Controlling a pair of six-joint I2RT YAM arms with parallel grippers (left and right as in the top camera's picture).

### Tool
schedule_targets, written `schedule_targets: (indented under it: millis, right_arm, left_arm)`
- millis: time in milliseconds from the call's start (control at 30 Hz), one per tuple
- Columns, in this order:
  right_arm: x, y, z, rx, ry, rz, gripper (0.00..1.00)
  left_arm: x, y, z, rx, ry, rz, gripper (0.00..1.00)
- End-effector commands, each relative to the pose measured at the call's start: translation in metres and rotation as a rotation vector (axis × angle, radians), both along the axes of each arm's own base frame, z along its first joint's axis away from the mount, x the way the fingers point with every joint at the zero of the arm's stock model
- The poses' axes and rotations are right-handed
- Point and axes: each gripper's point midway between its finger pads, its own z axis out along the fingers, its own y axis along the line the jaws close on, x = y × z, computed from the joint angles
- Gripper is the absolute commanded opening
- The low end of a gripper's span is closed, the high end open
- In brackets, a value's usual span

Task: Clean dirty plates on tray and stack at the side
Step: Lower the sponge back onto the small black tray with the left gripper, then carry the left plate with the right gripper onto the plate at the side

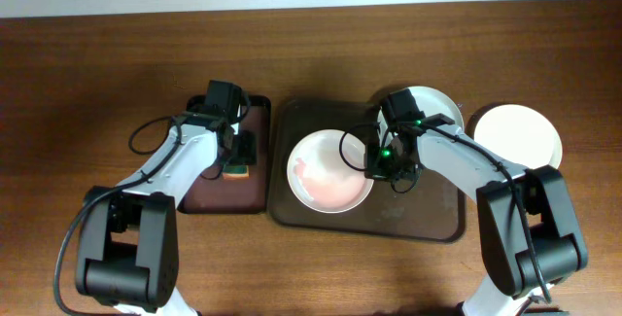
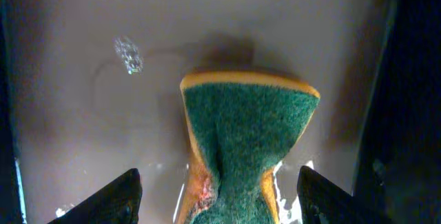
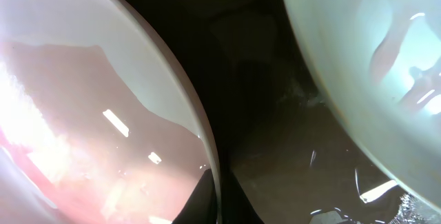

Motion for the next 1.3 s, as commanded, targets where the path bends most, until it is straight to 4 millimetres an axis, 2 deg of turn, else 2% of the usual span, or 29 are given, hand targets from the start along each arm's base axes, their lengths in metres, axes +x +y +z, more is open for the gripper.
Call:
schedule_targets:
  millis: [0, 67, 167, 200, 267, 300, 367, 400, 433, 500, 567, 600, 633, 700, 733, 800, 833, 867, 900, 933, 1000, 1033, 1200, 1267]
  right_arm:
    - [0.002, 0.0, 0.005, -0.014, -0.025, 0.014, 0.04]
    - [0.002, 0.0, 0.005, -0.014, -0.025, 0.014, 0.04]
    - [0.002, 0.0, 0.005, -0.014, -0.025, 0.014, 0.04]
    - [0.002, 0.001, 0.006, -0.011, -0.024, 0.015, 0.04]
    - [0.002, 0.001, 0.006, -0.011, -0.024, 0.015, 0.04]
    - [0.002, 0.001, 0.006, -0.012, -0.023, 0.015, 0.04]
    - [0.002, 0.001, 0.006, -0.012, -0.024, 0.015, 0.04]
    - [0.002, 0.001, 0.006, -0.011, -0.024, 0.015, 0.04]
    - [0.002, 0.001, 0.006, -0.011, -0.024, 0.015, 0.04]
    - [0.002, 0.001, 0.006, -0.012, -0.024, 0.015, 0.04]
    - [0.002, 0.001, 0.006, -0.012, -0.024, 0.015, 0.04]
    - [0.002, 0.001, 0.006, -0.012, -0.024, 0.015, 0.04]
    - [0.002, 0.001, 0.006, -0.012, -0.024, 0.015, 0.04]
    - [0.002, 0.001, 0.006, -0.012, -0.024, 0.015, 0.04]
    - [0.002, 0.001, 0.006, -0.011, -0.023, 0.015, 0.04]
    - [0.002, 0.001, 0.006, -0.011, -0.023, 0.015, 0.04]
    - [0.002, 0.001, 0.006, -0.011, -0.024, 0.015, 0.04]
    - [0.002, 0.001, 0.006, -0.011, -0.025, 0.015, 0.04]
    - [0.002, 0.001, 0.006, -0.011, -0.025, 0.015, 0.04]
    - [0.003, 0.001, 0.009, -0.009, -0.034, 0.015, 0.04]
    - [0.009, 0.001, 0.023, -0.011, -0.095, 0.065, 0.04]
    - [0.014, -0.006, 0.04, -0.054, -0.149, 0.073, 0.04]
    - [0.024, -0.045, 0.106, -0.273, -0.343, 0.094, 0.04]
    - [0.025, -0.049, 0.122, -0.348, -0.406, 0.105, 0.04]
  left_arm:
    - [0.009, 0.001, 0.0, 0.011, -0.035, -0.003, 0.7]
    - [0.019, 0.0, 0.0, 0.004, -0.071, -0.002, 0.64]
    - [0.017, 0.0, -0.021, 0.009, -0.03, 0.004, 0.64]
    - [0.015, -0.003, -0.03, -0.002, -0.009, 0.0, 0.61]
    - [0.023, -0.006, -0.028, -0.015, -0.039, -0.002, 0.0]
    - [0.027, -0.006, -0.023, -0.016, -0.048, -0.002, 0.0]
    - [0.035, -0.008, 0.0, -0.023, -0.081, -0.002, 0.0]
    - [0.033, -0.007, 0.01, -0.022, -0.079, -0.002, 0.41]
    - [0.023, -0.005, 0.009, -0.015, -0.041, -0.002, 0.78]
    - [0.001, -0.001, 0.001, 0.004, 0.05, -0.002, 0.8]
    - [-0.008, 0.001, -0.007, 0.009, 0.076, -0.002, 0.79]
    - [-0.012, 0.002, -0.013, 0.01, 0.084, -0.002, 0.75]
    - [-0.016, 0.002, -0.016, 0.012, 0.095, -0.001, 0.57]
    - [-0.018, 0.003, -0.017, 0.013, 0.098, -0.001, 0.08]
    - [-0.018, 0.003, -0.017, 0.013, 0.099, -0.001, 0.0]
    - [-0.016, 0.006, -0.011, 0.035, 0.092, 0.003, 0.0]
    - [-0.007, 0.011, 0.006, 0.063, 0.059, 0.011, 0.02]
    - [-0.002, 0.01, 0.018, 0.057, 0.038, 0.013, 0.45]
    - [-0.001, 0.01, 0.022, 0.054, 0.035, 0.013, 0.64]
    - [-0.005, 0.006, 0.023, 0.03, 0.047, 0.006, 0.73]
    - [-0.014, 0.003, 0.02, 0.011, 0.09, -0.001, 0.79]
    - [-0.016, 0.003, 0.02, 0.013, 0.097, -0.001, 0.88]
    - [-0.016, 0.003, 0.02, 0.013, 0.096, -0.001, 0.93]
    - [-0.015, 0.003, 0.02, 0.012, 0.092, -0.001, 0.95]
